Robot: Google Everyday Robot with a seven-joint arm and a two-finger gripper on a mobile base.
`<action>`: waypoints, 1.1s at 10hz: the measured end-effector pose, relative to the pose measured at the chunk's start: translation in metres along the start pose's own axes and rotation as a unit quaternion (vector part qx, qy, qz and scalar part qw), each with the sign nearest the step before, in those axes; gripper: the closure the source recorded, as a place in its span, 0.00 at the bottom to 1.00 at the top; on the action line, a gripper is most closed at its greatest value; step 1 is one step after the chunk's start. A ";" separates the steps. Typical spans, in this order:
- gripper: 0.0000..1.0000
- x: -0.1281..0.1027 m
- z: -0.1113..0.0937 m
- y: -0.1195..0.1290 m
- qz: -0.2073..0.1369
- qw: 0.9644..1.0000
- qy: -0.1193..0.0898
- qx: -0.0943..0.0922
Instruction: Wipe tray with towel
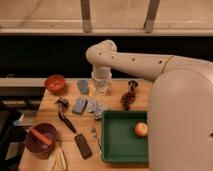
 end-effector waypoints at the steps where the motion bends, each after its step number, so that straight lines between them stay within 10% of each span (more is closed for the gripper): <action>1: 0.25 0.002 0.000 0.000 0.000 1.000 0.003 0.000; 5: 0.25 0.001 0.012 0.006 0.004 1.000 0.002 0.010; 11: 0.25 -0.031 0.101 0.062 -0.012 1.000 0.006 0.007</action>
